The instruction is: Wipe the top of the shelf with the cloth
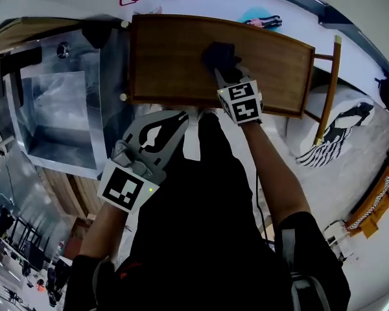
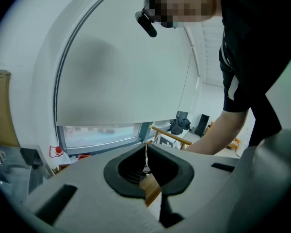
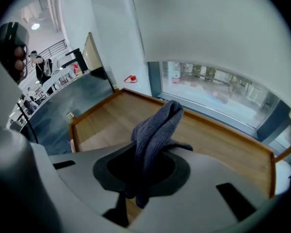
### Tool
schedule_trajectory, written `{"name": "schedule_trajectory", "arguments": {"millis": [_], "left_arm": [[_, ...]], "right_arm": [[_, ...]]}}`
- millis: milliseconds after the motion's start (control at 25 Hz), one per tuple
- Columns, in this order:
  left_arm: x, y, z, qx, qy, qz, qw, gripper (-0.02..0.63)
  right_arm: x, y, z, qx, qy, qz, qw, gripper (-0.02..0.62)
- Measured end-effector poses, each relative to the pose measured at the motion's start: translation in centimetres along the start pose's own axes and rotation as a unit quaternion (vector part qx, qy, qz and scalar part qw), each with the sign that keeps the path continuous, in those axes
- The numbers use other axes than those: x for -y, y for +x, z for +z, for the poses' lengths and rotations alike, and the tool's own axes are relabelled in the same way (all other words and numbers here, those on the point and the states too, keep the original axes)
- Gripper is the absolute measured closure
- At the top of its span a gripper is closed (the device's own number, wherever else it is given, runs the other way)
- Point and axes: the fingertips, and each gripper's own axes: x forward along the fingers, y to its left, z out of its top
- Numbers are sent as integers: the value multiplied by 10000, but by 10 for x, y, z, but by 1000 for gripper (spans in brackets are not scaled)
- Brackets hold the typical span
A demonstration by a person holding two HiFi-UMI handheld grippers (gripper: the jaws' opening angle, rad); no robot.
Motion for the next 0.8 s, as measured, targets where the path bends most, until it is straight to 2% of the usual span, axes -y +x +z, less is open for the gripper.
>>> {"name": "schedule_trajectory", "arguments": {"millis": [200, 440, 800], "left_arm": [[-16, -33, -11, 98, -150, 259, 9995, 578], [-30, -68, -27, 149, -347, 504, 9980, 578], [-49, -112, -44, 231, -508, 811, 9951, 578]], "right_arm": [[-72, 27, 21, -60, -454, 525, 9976, 540], [-148, 49, 34, -133, -1086, 1066, 9883, 540], [-209, 66, 36, -293, -1391, 1407, 9798, 540]]}}
